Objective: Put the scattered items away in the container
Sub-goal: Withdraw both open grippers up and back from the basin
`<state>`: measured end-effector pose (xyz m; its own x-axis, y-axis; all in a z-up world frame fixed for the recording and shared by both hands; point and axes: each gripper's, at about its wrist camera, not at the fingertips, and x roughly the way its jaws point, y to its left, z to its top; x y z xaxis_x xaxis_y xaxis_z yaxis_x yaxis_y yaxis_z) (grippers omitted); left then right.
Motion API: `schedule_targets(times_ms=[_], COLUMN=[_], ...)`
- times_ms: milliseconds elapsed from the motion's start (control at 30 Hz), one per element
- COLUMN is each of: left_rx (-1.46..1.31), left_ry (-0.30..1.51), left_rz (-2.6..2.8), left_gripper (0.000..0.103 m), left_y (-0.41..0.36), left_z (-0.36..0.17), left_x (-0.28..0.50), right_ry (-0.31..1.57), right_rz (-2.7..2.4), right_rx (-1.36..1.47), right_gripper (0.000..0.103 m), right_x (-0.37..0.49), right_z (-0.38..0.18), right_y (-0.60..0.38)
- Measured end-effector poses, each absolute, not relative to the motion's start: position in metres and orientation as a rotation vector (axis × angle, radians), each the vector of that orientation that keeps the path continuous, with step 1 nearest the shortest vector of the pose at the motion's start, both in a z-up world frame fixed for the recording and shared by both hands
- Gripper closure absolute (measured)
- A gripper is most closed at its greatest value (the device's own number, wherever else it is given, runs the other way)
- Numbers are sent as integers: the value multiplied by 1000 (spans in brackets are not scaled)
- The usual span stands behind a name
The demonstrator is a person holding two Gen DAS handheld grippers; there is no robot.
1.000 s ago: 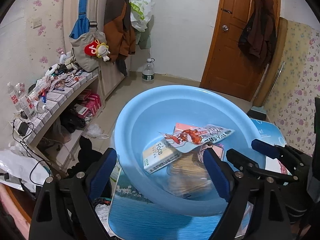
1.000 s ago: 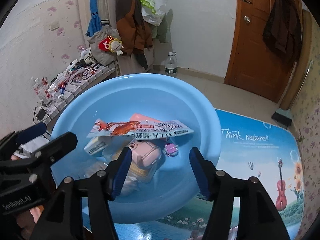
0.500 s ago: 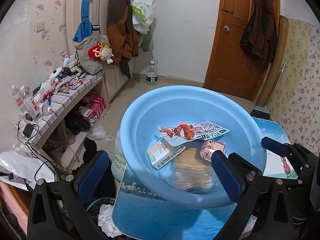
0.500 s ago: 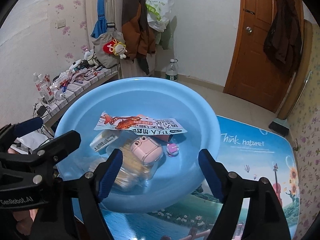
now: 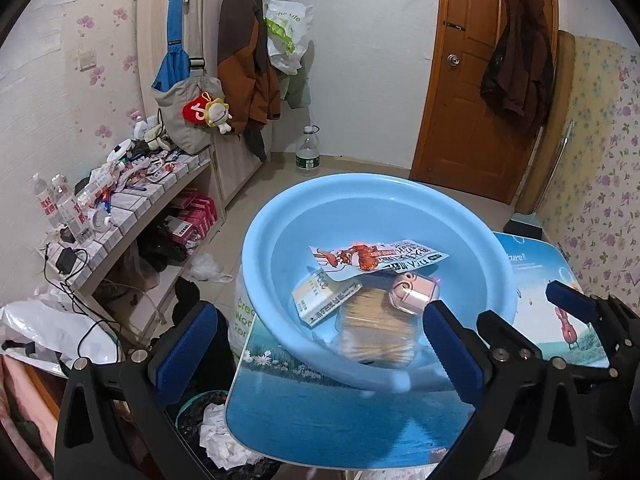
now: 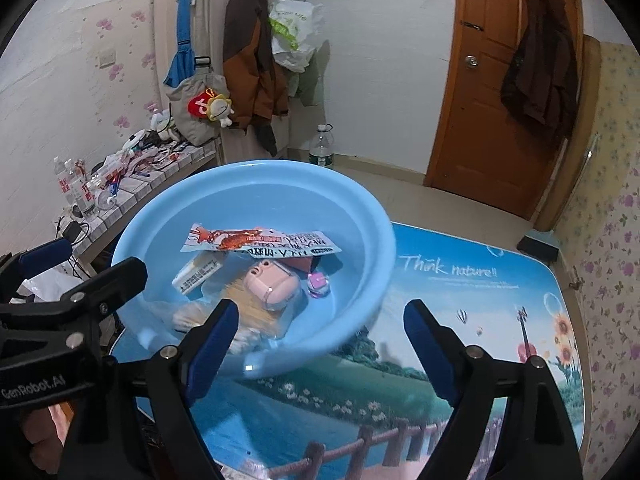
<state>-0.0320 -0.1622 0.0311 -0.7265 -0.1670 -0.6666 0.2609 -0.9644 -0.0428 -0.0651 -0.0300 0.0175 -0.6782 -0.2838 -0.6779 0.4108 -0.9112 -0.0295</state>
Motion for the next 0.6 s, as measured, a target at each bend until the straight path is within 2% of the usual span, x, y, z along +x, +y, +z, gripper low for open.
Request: schedule_targets(times_ms=[233,400,600], left_rx=[1026,1021,1010], left_ry=[153,152,133], left_rz=[-2717,-2731,-2735], left_gripper=[0,0,0], left_y=[-145,-136,-126], left_z=[37,38,38], left_x=[-27,-23,-23], right_ry=[220,186,155], right_rz=[-2559,-2579,-2594], right_rx=[989,992,1015], right_gripper=[16,5,3], right_x=[-51,-44,-41], right_z=[23,24,21], right_y=[-18,-4,13])
